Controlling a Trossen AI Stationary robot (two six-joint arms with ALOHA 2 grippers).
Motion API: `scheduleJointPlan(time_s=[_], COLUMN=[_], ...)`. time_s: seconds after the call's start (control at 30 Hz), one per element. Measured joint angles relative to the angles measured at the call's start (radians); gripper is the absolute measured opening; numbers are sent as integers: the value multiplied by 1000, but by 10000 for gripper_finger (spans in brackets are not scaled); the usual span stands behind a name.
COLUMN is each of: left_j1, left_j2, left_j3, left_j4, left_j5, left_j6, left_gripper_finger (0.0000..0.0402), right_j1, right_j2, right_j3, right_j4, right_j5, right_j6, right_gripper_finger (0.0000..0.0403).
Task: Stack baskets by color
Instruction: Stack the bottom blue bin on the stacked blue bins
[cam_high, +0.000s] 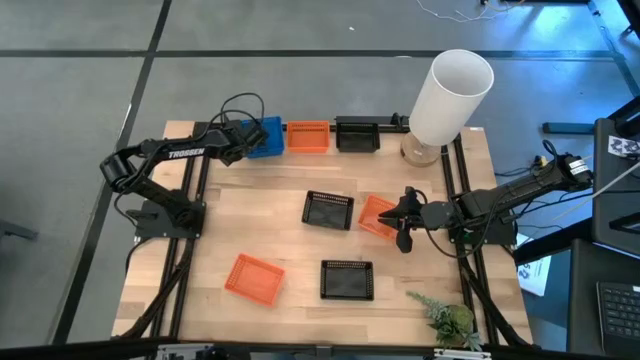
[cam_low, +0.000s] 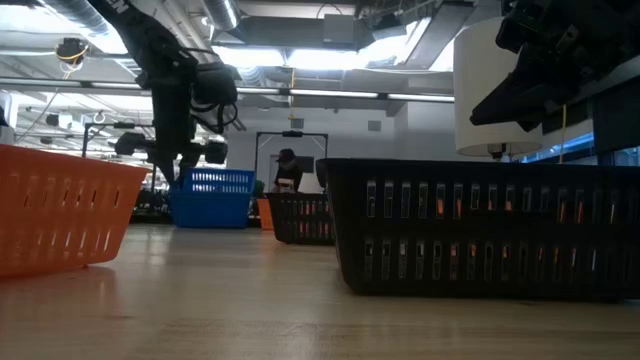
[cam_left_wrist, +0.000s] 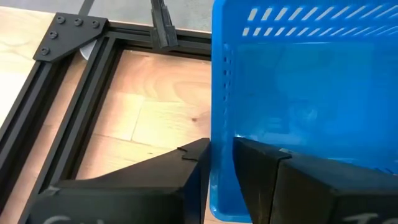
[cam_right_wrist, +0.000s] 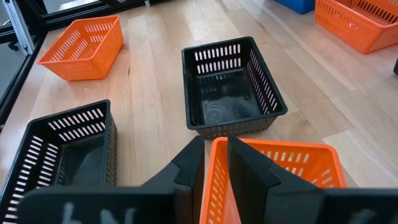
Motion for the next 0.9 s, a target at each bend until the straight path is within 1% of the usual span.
scheduleJointPlan(time_s=[0.13,0.33,0.57,0.8,0.9], left_j1=[0,0,0,0,0], left_j2=[0,0,-18,-122,-165], left_j3=[0,0,0,0,0], left_j4=[-1,1,-1,1,2], left_j5=[0,-1,10,18,52], left_j6=[1,1,2,15,23], left_gripper_finger=[45,7,4,2,2], right_j1=[0,0,0,0,0], right_j2=[1,1,1,1,1], right_j3=[0,0,0,0,0], right_j4=[0,0,-1,-1,-1], right_j5=[0,0,0,0,0], right_j6=[0,0,-1,-1,0], right_gripper_finger=[70,70,70,70,70])
